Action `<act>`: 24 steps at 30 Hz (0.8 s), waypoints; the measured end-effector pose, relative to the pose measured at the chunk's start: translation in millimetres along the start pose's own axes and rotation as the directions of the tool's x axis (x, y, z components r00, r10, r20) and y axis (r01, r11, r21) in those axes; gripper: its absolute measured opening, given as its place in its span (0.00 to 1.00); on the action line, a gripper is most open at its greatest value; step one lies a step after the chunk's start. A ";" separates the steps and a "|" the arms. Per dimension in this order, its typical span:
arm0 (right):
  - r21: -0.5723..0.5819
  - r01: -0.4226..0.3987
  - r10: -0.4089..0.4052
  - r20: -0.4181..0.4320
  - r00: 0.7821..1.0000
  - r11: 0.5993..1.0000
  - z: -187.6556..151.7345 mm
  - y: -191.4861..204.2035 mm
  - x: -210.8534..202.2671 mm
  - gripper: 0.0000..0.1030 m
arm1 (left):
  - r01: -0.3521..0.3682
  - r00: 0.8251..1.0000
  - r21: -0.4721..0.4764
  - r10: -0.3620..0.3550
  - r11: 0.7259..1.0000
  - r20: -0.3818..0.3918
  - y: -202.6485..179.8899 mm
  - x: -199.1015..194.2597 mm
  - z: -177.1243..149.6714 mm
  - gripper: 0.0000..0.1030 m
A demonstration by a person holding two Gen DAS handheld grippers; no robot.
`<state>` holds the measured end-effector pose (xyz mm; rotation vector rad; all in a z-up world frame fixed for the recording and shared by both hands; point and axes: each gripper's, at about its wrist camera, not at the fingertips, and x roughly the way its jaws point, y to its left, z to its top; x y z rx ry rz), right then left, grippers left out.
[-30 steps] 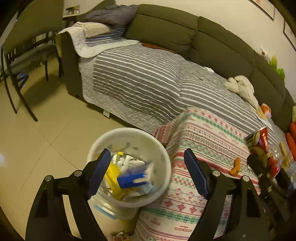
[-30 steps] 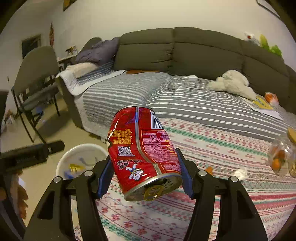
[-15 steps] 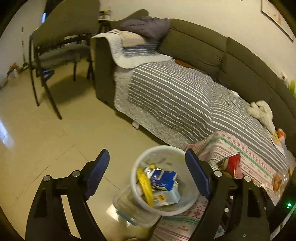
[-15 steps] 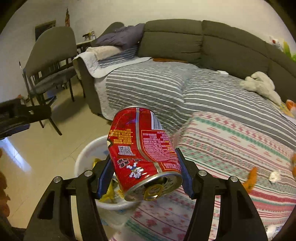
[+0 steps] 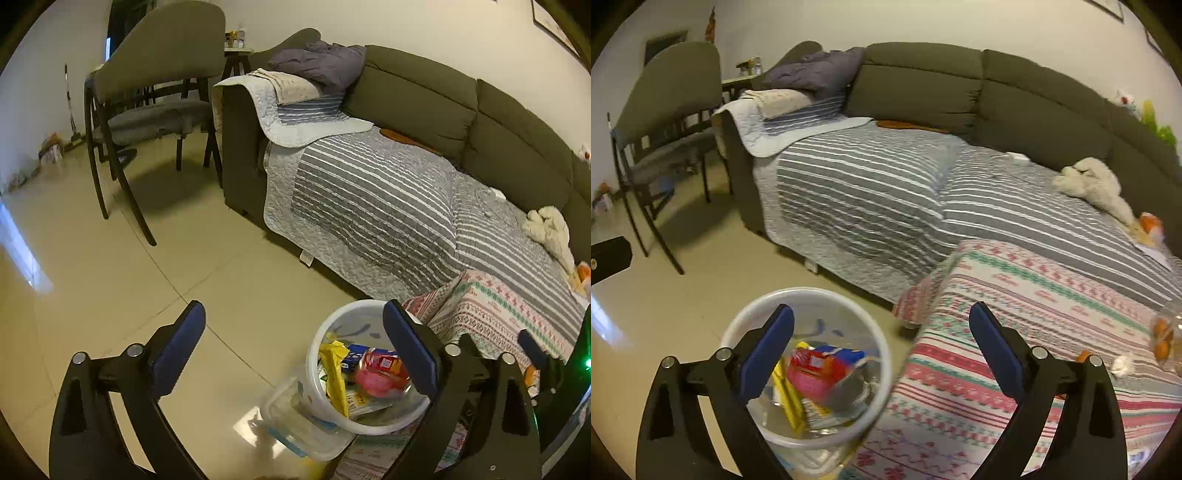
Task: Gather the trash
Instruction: 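Move both tools back over the blanket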
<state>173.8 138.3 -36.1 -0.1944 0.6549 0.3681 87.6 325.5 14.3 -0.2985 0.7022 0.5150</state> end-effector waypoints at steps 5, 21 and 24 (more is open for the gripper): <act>0.053 0.064 -0.064 -0.010 0.998 0.997 -2.6 -20.5 -8.0 0.93 | -0.045 0.999 0.075 0.045 0.996 0.011 -20.1 0.5 -10.3 0.93; 0.129 0.207 -0.209 -0.005 0.978 0.970 -16.4 -103.0 -43.3 0.93 | 0.022 1.000 0.213 -0.023 0.977 0.002 -98.7 -6.2 -38.8 0.93; 0.141 0.221 -0.222 -0.010 0.975 0.965 -21.5 -117.8 -49.1 0.93 | 0.033 0.999 0.230 -0.035 0.973 0.002 -112.6 -6.9 -43.1 0.93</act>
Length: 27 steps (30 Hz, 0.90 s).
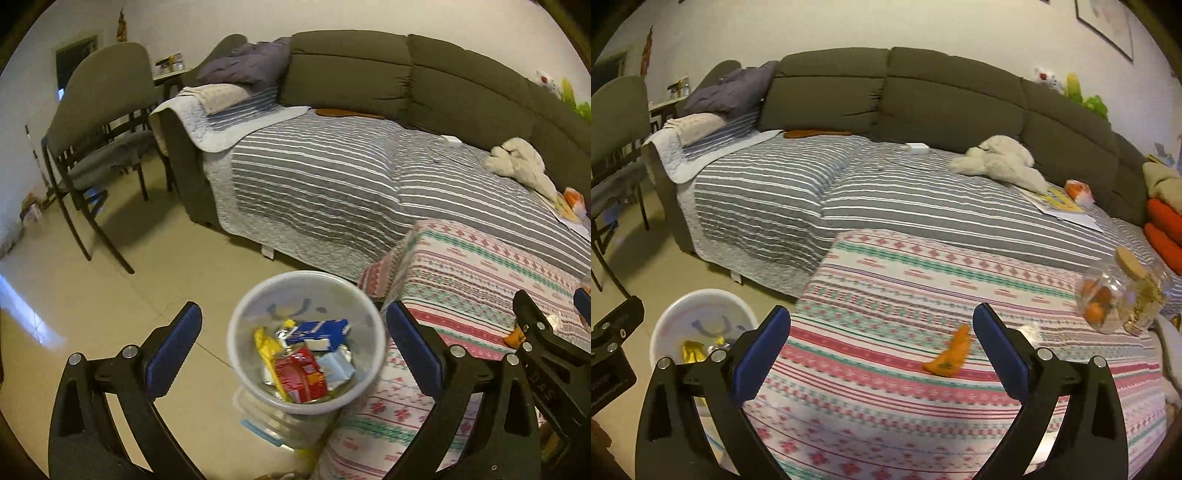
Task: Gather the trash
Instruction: 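Move both tools back over the blanket, then grasp the orange carrot toy with the left tool while the right tool grasps the white tissue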
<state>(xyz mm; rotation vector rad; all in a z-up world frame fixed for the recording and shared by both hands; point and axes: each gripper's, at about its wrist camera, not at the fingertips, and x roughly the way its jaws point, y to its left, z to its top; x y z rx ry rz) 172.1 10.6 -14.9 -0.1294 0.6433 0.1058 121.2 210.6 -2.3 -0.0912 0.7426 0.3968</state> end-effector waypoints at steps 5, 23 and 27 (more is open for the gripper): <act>0.020 0.024 -0.024 -0.007 1.000 1.000 -5.5 -23.5 -2.1 0.93 | 0.019 1.000 0.035 -0.019 0.999 -0.003 -24.8 0.4 -3.4 0.93; 0.117 0.137 -0.122 -0.134 0.984 0.984 -26.5 -136.6 25.7 0.93 | 0.144 0.989 0.176 -0.135 0.974 -0.063 -138.7 22.8 -18.2 0.93; 0.136 0.162 -0.132 -0.208 0.969 0.977 -32.0 -171.4 42.9 0.93 | 0.256 0.962 0.211 -0.227 0.943 -0.153 -173.6 43.4 -28.7 0.93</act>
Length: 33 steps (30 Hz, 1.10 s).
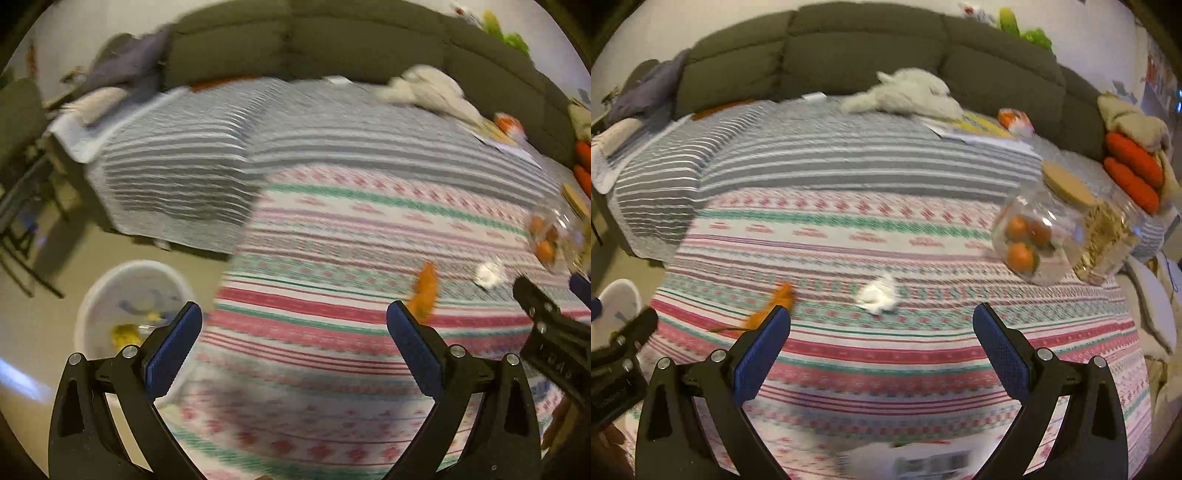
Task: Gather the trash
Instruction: 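Grasp the orange carrot toy with the left tool while the right tool grasps the white tissue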
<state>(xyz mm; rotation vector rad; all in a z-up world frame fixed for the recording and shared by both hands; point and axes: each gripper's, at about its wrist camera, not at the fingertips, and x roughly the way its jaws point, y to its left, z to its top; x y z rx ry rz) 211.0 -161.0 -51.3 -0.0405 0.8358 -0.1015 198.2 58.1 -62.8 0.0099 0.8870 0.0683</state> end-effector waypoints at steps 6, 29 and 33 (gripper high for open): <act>0.075 -0.011 0.018 -0.106 0.994 0.997 5.4 -44.6 32.4 0.93 | 0.078 0.997 0.099 -0.079 0.992 0.003 -41.2 24.5 4.4 0.93; 0.021 -0.288 0.284 -0.256 0.924 0.957 22.3 -27.4 115.3 0.22 | 0.209 0.975 0.179 -0.191 0.961 -0.112 -67.5 61.0 -1.4 0.23; 0.036 -0.300 0.300 -0.227 0.926 0.953 26.1 -32.0 103.6 0.17 | 0.217 0.974 0.119 -0.207 0.969 -0.090 -59.9 50.9 5.2 0.23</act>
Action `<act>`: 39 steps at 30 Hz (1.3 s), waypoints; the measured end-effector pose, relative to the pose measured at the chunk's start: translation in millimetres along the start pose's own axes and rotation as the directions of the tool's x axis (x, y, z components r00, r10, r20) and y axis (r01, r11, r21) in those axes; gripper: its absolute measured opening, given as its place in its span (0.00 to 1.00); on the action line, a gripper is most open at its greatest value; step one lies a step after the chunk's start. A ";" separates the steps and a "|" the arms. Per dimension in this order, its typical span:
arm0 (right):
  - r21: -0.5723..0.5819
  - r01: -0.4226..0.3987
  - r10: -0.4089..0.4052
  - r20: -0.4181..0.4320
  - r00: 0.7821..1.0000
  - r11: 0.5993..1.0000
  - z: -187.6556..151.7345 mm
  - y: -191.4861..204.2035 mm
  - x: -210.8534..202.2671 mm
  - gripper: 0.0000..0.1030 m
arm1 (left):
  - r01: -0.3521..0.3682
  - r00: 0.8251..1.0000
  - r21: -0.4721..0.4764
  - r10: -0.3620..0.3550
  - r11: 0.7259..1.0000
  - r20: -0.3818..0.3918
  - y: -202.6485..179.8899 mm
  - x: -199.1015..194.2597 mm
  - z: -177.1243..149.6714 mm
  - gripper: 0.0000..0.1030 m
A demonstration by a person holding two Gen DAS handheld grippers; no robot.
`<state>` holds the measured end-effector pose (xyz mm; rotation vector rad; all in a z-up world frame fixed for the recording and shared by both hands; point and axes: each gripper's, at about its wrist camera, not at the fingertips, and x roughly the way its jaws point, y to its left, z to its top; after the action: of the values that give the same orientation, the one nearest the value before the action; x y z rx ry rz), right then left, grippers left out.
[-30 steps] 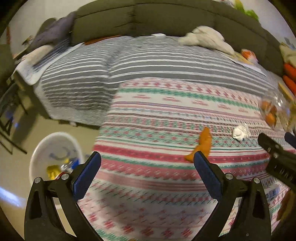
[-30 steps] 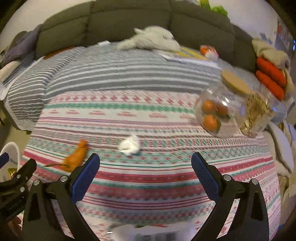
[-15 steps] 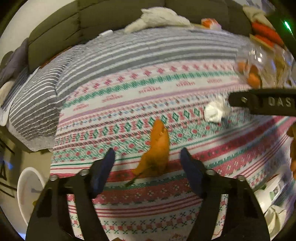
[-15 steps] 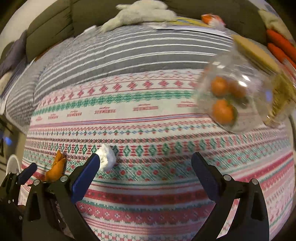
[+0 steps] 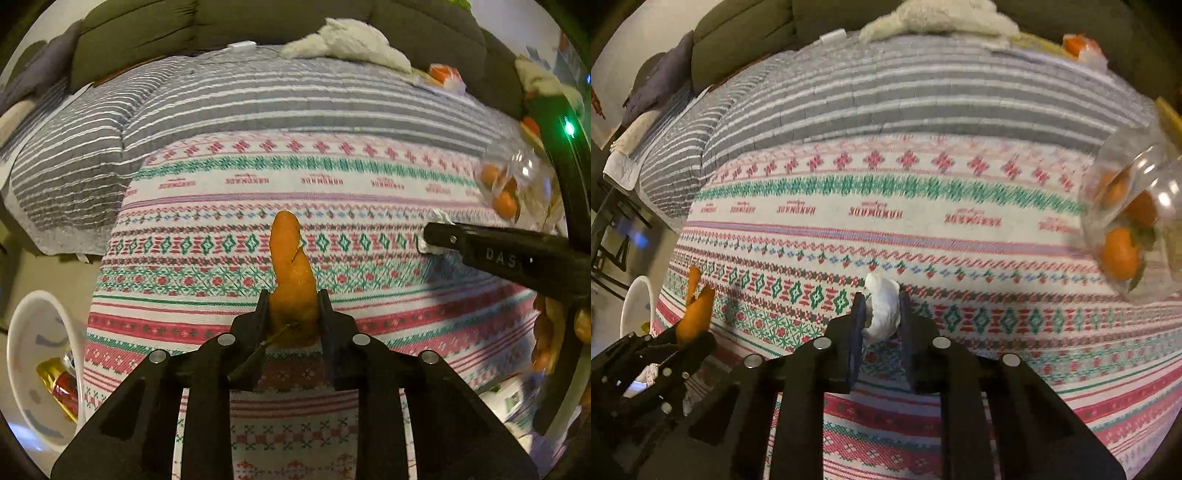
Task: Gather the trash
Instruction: 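Grasp the orange carrot toy with the left tool while the right tool grasps the white tissue, then lift the carrot and tissue in both tools above the blanket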
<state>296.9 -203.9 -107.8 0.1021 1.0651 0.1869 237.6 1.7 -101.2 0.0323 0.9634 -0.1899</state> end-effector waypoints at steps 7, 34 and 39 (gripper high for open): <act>0.017 0.024 -0.026 0.121 0.992 1.000 7.6 -6.1 -51.9 0.17 | 0.029 0.997 -0.046 -0.026 0.999 0.076 2.7 -31.8 8.4 0.23; 0.056 0.164 -0.169 0.521 0.836 0.985 -29.7 70.5 -161.7 0.17 | 0.012 0.962 -0.198 0.043 0.980 0.269 46.7 -112.1 2.9 0.23; 0.029 0.151 -0.144 0.527 0.838 0.988 -33.3 93.1 -159.5 0.18 | -0.003 0.960 -0.226 0.066 0.974 0.274 61.0 -117.4 1.1 0.23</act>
<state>183.1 -145.1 29.3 0.0528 0.5135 0.0189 184.0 78.7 -7.9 -0.1809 0.6957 -0.0497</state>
